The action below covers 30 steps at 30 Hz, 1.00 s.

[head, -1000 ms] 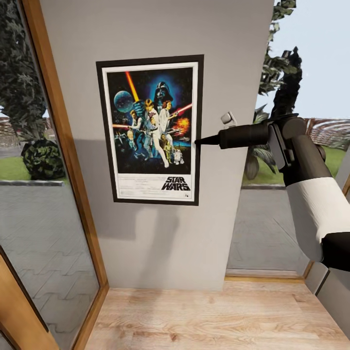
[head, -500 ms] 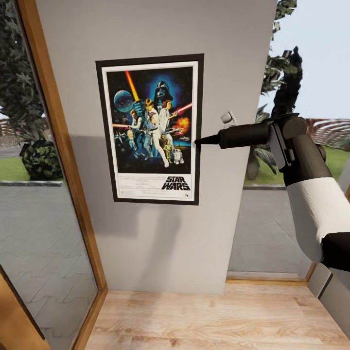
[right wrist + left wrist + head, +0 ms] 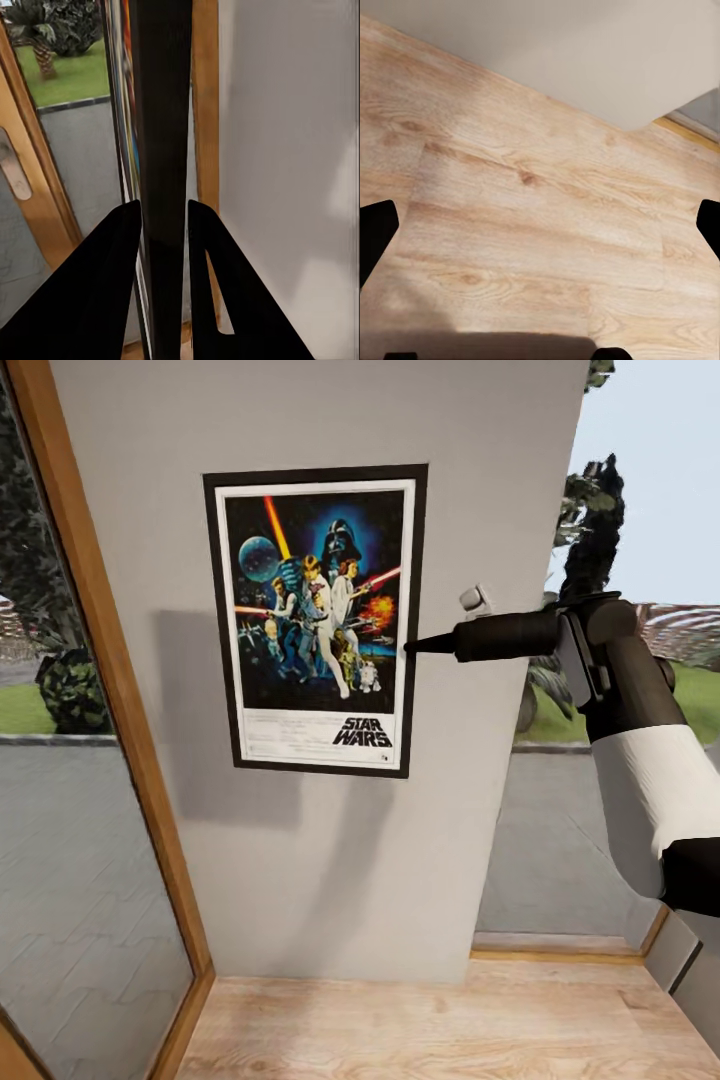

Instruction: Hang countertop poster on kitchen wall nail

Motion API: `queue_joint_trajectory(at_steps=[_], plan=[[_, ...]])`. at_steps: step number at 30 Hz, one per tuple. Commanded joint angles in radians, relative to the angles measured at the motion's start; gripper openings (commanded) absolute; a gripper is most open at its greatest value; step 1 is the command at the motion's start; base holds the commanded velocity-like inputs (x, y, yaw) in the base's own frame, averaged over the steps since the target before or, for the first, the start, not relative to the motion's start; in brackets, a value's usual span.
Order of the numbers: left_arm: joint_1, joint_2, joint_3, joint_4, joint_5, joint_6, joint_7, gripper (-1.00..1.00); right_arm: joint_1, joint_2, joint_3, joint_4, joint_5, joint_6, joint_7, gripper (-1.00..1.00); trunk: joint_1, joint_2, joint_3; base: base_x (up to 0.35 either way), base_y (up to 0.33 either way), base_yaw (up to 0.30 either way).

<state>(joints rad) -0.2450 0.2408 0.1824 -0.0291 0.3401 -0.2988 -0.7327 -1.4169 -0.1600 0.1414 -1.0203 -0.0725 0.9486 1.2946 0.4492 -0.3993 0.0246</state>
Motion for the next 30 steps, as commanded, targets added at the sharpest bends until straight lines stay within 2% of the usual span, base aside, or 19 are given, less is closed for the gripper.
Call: queue_joint_trajectory(at_steps=[1, 16, 21, 30], plan=[[0.000, 0.000, 0.008, 0.001, -0.006, -0.003, -0.004, 1.00, -0.001, -0.001, 0.002, 0.000, -0.008, 0.010, -0.002, -1.00, 0.001, -0.001, 0.000, 0.229, 0.000, 0.000], [0.000, 0.001, 0.008, 0.001, -0.006, -0.003, -0.003, 1.00, -0.001, -0.001, 0.001, -0.003, -0.009, 0.012, -0.006, -1.00, 0.001, -0.001, 0.000, 0.043, 0.000, 0.000], [0.000, 0.001, 0.008, 0.001, -0.006, -0.003, -0.001, 1.00, -0.001, -0.001, 0.001, -0.004, -0.009, 0.012, -0.006, -1.00, 0.001, -0.001, 0.000, 0.270, 0.000, 0.000], [0.004, -0.001, 0.008, 0.001, -0.006, -0.002, 0.001, 1.00, -0.001, -0.001, 0.000, -0.020, -0.009, 0.010, -0.009, -1.00, 0.001, -0.001, 0.000, 0.000, 0.000, 0.000]])
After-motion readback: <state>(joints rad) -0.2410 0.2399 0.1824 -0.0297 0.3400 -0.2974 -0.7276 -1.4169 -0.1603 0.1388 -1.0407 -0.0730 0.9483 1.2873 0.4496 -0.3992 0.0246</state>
